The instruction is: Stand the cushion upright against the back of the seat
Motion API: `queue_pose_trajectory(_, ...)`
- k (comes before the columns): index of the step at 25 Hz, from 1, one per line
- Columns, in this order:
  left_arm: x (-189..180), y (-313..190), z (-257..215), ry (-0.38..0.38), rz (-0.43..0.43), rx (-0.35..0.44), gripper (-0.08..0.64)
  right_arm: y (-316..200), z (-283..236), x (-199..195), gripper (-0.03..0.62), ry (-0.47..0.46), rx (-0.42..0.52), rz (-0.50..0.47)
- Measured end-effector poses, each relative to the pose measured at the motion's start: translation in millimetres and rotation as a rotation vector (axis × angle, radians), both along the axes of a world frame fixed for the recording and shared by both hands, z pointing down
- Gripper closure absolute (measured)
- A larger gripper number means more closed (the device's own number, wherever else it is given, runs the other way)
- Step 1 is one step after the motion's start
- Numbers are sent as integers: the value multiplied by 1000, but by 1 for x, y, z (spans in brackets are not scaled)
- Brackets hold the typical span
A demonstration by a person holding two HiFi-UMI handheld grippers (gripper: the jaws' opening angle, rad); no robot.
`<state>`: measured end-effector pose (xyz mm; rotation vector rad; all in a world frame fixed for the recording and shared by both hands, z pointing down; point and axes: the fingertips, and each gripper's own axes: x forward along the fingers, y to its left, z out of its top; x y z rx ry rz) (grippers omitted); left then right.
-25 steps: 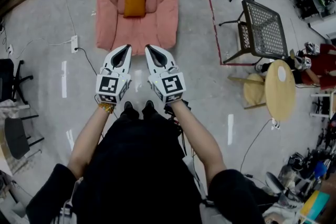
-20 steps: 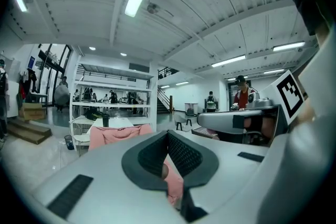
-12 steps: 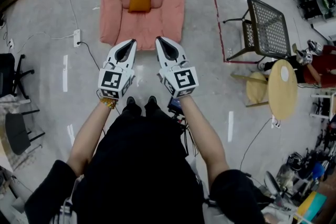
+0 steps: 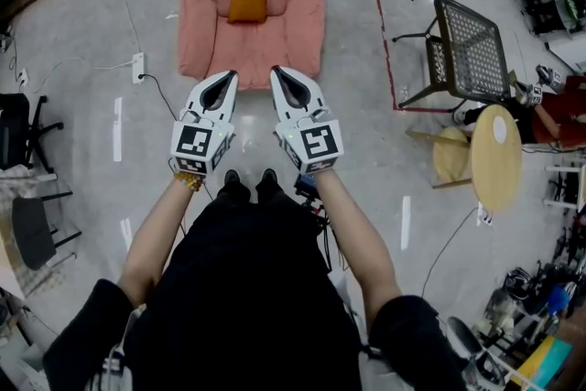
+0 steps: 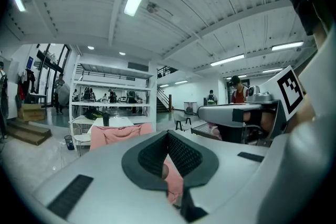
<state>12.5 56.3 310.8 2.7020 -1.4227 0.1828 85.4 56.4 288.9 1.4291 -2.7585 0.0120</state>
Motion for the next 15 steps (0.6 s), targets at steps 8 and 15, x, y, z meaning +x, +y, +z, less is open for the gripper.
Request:
queue_pose_trajectory(8,-6,3,-1,-6,-15,11,548,4,4,-11,577,-1,9,6)
queue_pose_trajectory(15,-12,8,1,-3,-30,7,548,12,10,-24,577,-5,7,-6)
